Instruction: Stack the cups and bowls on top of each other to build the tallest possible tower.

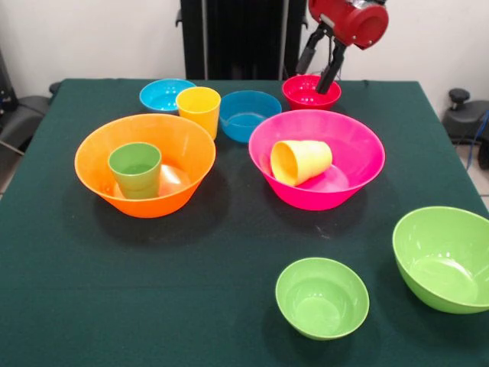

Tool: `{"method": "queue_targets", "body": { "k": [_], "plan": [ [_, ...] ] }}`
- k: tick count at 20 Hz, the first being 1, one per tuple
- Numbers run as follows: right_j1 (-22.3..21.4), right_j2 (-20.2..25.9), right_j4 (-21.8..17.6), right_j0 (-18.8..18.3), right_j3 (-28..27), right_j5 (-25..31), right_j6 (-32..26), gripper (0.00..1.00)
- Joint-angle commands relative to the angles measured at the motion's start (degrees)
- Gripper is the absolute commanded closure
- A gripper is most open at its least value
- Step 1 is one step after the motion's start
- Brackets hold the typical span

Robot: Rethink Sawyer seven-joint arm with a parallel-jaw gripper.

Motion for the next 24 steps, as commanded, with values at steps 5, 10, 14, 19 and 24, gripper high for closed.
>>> {"method": "queue_targets", "body": {
  "k": [5,10,14,19,24],
  "plan": [
    [-6.80,10.00,-3.69,-7.06,1.57,8.37,-5.02,0.00],
    [-7.90,10.23,-5.20,-7.39,2.10,8.89,-5.09,0.00],
    [-9.38,11.10,-6.76,-8.48,4.11,7.76,-7.24,0.00],
    [-10.77,11.60,-7.75,-8.56,4.38,9.40,-6.26,0.00],
    [-9.46,11.76,-7.65,-7.92,2.80,9.28,-3.17,0.00]
  ]
}}
